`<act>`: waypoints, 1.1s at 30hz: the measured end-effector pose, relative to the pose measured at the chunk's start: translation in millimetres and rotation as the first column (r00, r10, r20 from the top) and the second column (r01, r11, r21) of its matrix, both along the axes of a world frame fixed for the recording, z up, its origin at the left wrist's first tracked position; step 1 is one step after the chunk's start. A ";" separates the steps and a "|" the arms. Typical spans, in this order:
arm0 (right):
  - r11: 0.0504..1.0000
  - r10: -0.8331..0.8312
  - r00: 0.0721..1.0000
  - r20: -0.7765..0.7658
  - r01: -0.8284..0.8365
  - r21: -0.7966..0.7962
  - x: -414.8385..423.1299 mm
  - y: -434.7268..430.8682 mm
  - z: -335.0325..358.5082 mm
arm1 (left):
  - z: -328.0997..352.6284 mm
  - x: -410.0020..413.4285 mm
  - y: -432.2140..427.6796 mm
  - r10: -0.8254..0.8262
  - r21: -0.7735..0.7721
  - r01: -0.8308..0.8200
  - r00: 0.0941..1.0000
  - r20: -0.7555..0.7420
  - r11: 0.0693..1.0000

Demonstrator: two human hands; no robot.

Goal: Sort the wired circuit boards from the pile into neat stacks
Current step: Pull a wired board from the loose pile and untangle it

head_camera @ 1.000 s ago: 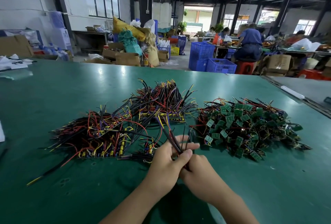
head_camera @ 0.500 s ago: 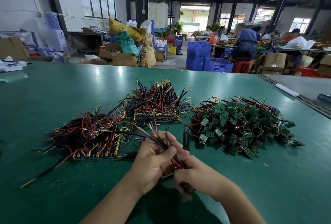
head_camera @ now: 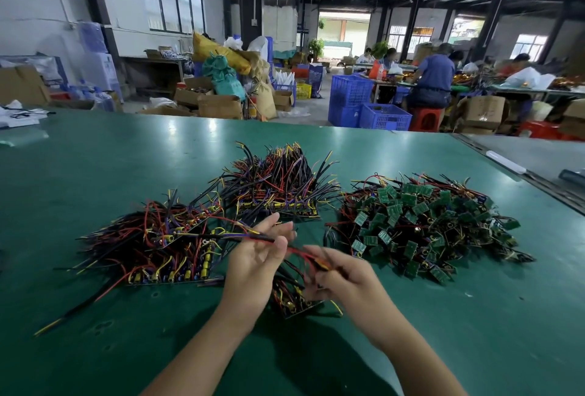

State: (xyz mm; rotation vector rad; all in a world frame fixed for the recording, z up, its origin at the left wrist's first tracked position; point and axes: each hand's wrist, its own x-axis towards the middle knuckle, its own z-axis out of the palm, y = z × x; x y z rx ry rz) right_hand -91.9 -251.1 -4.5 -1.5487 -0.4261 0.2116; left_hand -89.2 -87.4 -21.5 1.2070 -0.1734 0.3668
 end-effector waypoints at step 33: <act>0.287 -0.114 0.924 0.364 0.382 -0.879 0.2 -115.5 -33.1 | -15.7 -0.9 23.9 -0.057 0.899 -0.018 0.997 0.048 0.438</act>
